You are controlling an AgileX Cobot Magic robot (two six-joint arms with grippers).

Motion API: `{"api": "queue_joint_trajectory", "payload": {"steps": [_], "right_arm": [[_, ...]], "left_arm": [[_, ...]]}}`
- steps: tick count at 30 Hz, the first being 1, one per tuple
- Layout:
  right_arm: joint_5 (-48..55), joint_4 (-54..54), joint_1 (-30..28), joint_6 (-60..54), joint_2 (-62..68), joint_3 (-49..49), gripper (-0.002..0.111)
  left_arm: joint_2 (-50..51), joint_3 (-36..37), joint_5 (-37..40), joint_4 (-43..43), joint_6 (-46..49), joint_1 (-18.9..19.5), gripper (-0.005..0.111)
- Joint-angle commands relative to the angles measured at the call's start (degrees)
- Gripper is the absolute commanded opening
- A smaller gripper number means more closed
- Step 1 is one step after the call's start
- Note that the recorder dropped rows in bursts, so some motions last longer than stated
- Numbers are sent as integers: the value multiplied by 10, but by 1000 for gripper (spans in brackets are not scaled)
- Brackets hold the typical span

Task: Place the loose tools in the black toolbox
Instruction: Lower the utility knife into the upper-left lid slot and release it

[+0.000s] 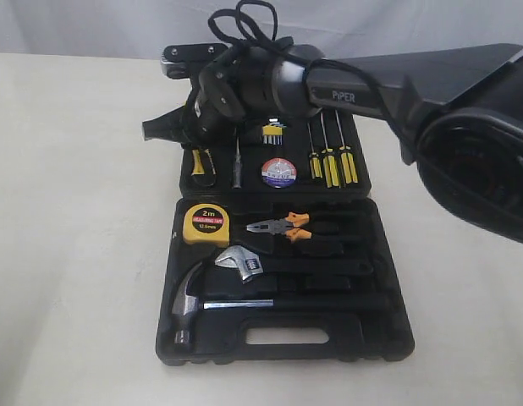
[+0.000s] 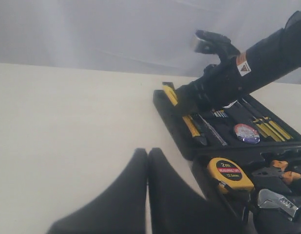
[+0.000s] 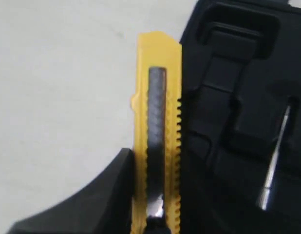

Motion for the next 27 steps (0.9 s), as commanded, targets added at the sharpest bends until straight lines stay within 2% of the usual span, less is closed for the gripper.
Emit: {"api": "queue_joint_trajectory", "payload": {"steps": [1, 15, 16, 18, 22, 23, 25, 27], "right_arm": [[22, -61, -2, 47, 2, -3, 0], [4, -58, -3, 92, 29, -3, 2], [4, -61, -3, 91, 30, -3, 6], [4, -62, -3, 81, 30, -3, 23], [4, -62, -3, 69, 30, -3, 72], [4, -62, -3, 69, 29, -5, 78], [12, -62, -3, 71, 29, -9, 79], [21, -62, -3, 69, 29, -15, 73]], "left_arm": [[2, 2, -2, 4, 1, -3, 0], [2, 2, -2, 4, 1, -3, 0], [2, 2, -2, 4, 1, -3, 0], [2, 2, -2, 4, 1, -3, 0], [2, 2, -2, 4, 1, -3, 0], [2, 2, -2, 4, 1, -3, 0], [2, 2, -2, 4, 1, -3, 0], [2, 2, -2, 4, 1, -3, 0]]}}
